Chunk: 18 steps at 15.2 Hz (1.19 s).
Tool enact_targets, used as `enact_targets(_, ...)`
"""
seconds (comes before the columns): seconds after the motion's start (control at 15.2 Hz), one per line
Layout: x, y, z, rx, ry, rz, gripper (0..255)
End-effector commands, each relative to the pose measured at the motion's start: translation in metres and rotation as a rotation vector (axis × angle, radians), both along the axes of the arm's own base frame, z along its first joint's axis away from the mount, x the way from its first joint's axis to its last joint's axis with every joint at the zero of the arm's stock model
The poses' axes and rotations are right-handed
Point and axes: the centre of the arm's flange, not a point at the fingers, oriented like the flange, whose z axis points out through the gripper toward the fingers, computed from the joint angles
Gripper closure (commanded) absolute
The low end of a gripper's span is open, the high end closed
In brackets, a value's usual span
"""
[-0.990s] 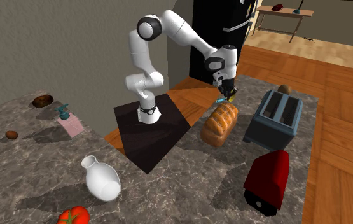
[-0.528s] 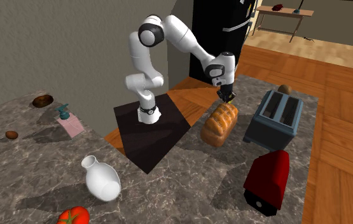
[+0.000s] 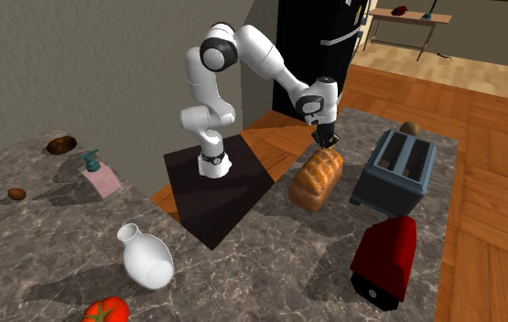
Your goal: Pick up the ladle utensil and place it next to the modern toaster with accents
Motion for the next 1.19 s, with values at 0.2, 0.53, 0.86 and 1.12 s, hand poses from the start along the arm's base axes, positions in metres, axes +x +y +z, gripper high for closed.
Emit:
enact_targets(0.2,0.000,0.000,0.000,0.000,0.000,0.001,0)
enact_targets(0.53,-0.003,-0.004,0.026,0.000,0.000,0.001,0)
enact_targets(0.86,-0.006,-0.007,0.049,0.000,0.000,0.001,0)
enact_targets(1.12,-0.006,-0.007,0.049,0.000,0.000,0.001,0)
